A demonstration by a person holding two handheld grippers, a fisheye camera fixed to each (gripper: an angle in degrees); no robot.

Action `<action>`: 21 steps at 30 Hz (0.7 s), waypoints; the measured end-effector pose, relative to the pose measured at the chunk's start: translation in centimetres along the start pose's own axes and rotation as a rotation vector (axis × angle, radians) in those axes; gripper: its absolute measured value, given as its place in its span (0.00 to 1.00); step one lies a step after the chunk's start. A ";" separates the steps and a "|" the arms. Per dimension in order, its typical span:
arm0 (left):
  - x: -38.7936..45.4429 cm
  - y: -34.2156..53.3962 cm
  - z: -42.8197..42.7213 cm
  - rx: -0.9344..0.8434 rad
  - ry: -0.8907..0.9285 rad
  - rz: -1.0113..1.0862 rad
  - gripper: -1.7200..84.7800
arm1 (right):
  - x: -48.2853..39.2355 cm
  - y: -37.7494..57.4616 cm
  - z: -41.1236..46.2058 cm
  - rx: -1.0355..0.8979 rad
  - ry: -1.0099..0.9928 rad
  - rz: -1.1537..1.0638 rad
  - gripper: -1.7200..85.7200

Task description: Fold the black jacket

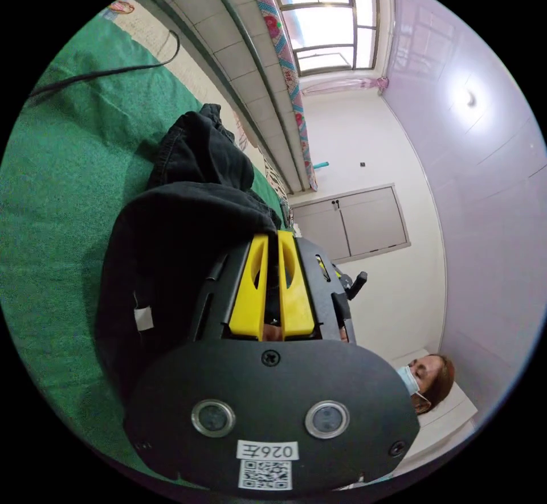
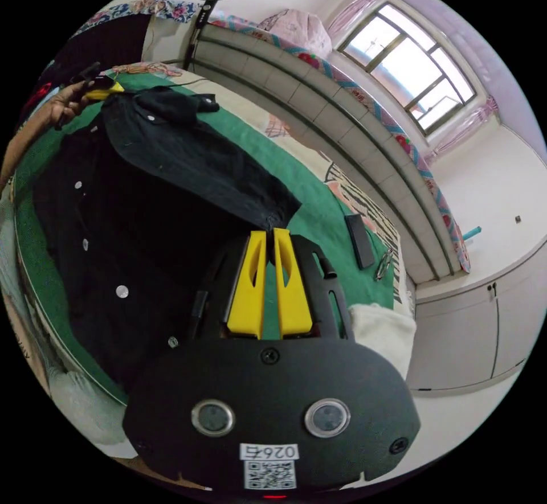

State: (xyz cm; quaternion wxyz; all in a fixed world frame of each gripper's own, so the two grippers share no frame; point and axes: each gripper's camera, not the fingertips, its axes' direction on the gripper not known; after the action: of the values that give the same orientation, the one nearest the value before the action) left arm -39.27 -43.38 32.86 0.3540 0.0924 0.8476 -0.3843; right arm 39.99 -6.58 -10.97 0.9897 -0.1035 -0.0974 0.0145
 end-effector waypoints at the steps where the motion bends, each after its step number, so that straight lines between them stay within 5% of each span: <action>1: 0.1 0.7 0.2 -0.025 -0.046 0.013 0.04 | -0.2 0.4 -0.2 -0.006 -0.022 -0.010 0.01; 7: -3.0 5.5 3.3 -0.122 -0.120 -0.019 0.06 | -4.3 5.2 5.6 -0.238 -0.091 -0.064 0.01; 12: -0.7 10.0 2.1 -0.132 -0.058 0.115 0.08 | -3.5 6.9 2.0 -0.247 -0.025 -0.013 0.06; 16: 5.5 12.4 0.5 -0.028 -0.299 0.375 0.01 | 0.0 6.5 -1.5 -0.099 -0.087 0.109 0.05; 21: 7.0 10.4 10.0 -0.091 -0.519 0.527 0.01 | 7.0 1.3 0.8 0.087 -0.348 0.390 0.01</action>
State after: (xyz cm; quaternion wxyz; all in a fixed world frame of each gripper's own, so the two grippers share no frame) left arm -34.69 -44.21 17.50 0.6478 0.1912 0.6928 -0.2527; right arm 46.65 -4.84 -9.09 0.9402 -0.0737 -0.2436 0.2265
